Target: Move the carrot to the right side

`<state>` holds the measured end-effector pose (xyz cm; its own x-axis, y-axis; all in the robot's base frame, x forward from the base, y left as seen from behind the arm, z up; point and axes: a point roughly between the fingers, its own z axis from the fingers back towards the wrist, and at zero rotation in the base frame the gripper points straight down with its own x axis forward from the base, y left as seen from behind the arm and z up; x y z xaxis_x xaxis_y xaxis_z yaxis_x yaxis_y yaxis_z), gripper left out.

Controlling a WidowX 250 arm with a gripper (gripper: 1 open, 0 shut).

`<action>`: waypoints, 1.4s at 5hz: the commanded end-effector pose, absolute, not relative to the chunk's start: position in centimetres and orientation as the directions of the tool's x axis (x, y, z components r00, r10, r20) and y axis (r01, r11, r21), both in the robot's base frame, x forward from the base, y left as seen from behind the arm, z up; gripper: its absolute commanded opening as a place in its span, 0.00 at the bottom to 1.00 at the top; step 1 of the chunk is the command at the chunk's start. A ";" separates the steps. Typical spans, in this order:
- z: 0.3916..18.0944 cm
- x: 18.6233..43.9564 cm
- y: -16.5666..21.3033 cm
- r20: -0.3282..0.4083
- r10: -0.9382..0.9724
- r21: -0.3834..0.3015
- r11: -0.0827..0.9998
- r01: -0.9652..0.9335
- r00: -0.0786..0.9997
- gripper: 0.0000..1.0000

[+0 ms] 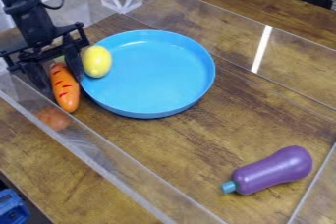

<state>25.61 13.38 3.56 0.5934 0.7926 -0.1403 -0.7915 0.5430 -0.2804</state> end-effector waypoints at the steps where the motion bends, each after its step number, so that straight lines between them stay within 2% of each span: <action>1: 5.5 26.9 13.6 -0.062 0.774 -0.303 0.587 -0.751 0.630 0.00; 7: 6.1 28.4 12.7 -0.031 0.725 -0.312 0.647 -0.696 0.688 0.00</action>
<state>27.35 12.58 4.42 0.6714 0.7346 -0.0980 -0.7241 0.6220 -0.2980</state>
